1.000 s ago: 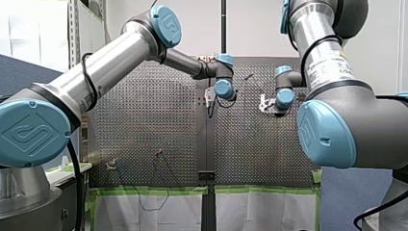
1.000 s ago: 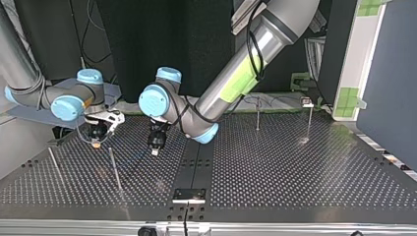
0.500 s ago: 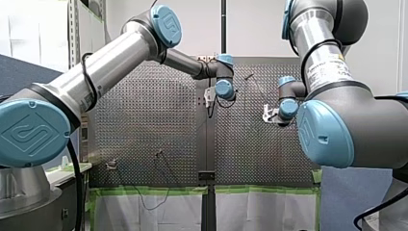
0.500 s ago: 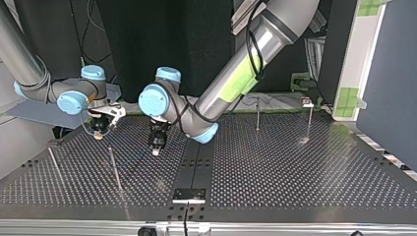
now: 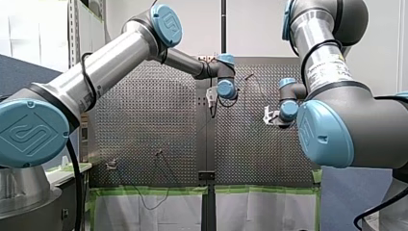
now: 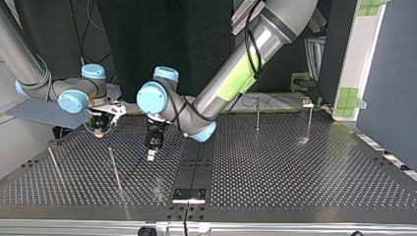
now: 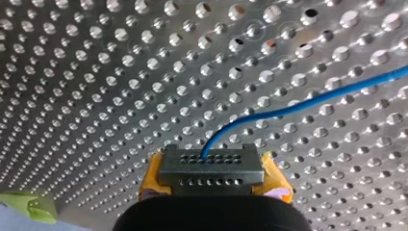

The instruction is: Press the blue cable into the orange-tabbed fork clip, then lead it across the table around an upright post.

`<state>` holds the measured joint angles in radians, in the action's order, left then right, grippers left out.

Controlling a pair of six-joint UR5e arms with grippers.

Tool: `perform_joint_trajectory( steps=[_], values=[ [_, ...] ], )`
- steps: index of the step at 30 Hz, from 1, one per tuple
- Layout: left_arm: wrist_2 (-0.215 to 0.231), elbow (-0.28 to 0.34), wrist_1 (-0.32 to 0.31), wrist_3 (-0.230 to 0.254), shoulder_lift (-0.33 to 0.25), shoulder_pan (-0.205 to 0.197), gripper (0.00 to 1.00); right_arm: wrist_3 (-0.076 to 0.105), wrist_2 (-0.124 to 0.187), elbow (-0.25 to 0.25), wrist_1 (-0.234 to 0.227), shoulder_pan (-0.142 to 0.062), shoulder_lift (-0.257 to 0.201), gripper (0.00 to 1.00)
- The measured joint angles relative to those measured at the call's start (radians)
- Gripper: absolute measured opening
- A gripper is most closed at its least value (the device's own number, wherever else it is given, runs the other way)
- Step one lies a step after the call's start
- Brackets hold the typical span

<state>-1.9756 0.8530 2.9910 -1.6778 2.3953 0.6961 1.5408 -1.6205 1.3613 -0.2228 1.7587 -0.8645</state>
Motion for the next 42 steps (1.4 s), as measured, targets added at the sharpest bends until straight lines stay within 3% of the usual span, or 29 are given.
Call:
perform_joint_trajectory(
  steps=[14,21,33,42],
  values=[
    [0.051,-0.008,-0.015,-0.120,0.038,-0.036,1.00,0.022,0.001,0.084,-0.077,-0.038,0.004,0.00],
    [0.049,-0.011,0.010,-0.139,0.059,-0.043,1.00,0.036,0.006,0.140,-0.132,-0.047,0.007,0.00],
    [0.022,-0.010,0.018,-0.124,0.061,-0.046,1.00,0.016,0.003,0.167,-0.255,-0.058,0.103,0.00],
    [0.002,-0.010,0.024,-0.123,0.061,-0.043,1.00,-0.012,0.013,0.166,-0.327,-0.091,0.175,0.00]
  ],
)
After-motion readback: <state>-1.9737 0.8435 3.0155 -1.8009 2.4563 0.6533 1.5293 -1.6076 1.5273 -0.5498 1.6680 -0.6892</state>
